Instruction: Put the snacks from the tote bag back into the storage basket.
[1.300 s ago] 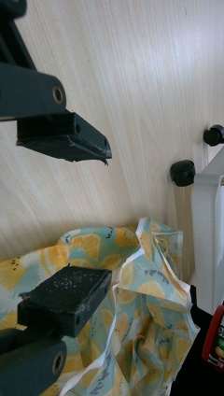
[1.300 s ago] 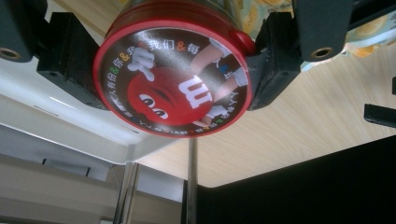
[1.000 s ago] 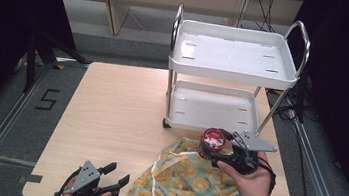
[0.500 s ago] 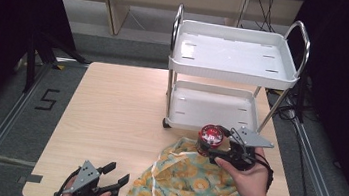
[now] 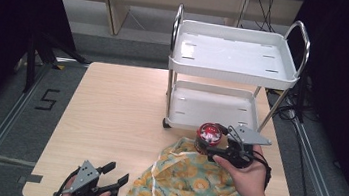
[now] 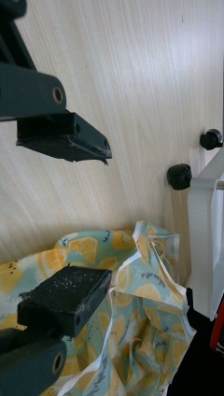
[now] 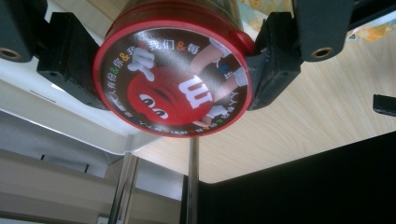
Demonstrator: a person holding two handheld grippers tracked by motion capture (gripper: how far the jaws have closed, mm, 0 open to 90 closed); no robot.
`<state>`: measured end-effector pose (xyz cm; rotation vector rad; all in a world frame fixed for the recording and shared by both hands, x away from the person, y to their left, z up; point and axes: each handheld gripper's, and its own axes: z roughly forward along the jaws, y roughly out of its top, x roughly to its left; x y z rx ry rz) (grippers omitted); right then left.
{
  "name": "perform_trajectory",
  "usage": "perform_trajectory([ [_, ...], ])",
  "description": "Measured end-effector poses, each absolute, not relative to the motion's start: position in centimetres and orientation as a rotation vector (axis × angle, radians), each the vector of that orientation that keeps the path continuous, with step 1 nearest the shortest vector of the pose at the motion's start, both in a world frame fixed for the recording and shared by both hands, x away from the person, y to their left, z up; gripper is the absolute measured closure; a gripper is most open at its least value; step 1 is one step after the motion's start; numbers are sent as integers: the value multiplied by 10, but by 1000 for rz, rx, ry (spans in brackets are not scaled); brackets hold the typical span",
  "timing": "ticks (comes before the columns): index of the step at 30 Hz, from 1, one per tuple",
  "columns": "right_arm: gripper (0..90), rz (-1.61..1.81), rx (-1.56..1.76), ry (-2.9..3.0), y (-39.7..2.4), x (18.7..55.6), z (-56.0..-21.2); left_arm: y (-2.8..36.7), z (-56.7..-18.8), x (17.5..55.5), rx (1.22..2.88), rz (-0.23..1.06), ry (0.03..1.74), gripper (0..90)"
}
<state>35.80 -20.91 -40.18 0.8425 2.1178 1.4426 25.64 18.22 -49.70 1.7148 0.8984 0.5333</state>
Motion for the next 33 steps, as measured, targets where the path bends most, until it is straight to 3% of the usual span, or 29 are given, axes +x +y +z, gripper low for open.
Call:
perform_trajectory([
  [33,268,1407,847,2135,-204,367,-398,183,-496,256,1694,520,926,352],
])
